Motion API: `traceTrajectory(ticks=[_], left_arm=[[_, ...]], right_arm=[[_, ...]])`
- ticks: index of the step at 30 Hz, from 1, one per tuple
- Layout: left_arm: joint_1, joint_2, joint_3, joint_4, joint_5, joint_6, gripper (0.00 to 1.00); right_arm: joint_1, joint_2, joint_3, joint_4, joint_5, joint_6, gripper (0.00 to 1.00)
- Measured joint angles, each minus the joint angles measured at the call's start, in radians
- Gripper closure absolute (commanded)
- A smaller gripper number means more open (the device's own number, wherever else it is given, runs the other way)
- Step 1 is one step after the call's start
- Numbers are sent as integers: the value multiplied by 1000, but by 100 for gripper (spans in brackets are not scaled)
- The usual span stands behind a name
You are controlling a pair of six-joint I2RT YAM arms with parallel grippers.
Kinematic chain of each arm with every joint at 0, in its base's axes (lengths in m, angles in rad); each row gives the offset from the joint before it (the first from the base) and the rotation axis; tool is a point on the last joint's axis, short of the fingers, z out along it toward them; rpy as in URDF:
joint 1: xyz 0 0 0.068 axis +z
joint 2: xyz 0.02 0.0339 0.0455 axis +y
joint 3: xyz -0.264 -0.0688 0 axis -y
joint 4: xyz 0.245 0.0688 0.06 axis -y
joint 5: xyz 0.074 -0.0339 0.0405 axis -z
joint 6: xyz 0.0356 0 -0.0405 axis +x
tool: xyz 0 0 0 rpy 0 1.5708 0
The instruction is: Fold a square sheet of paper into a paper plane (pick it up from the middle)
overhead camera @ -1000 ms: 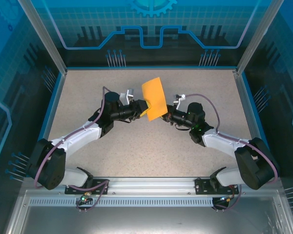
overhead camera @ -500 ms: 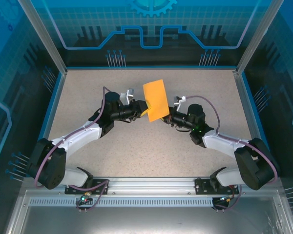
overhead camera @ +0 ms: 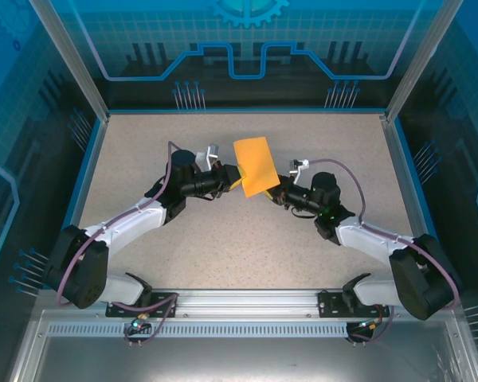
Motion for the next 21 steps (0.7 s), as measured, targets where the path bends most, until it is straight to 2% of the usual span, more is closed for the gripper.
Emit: traceTrajectory(ticks=[3,7,14,21], left_arm=[[0,4,0,0,0,0,91],[0,24,0,-4,0,4,91],[-4,144,-2,-6,-1,20,92],[-43,302,-20,7,-9,65,92]], right_arm=[[-22,-29,-21,-35,0,-19,69],[-83,-137,-51,-175,1,-100,59],[-192,-337,-57,-463,23,-285,56],[-214,-356,-58,-598,29,-390,56]])
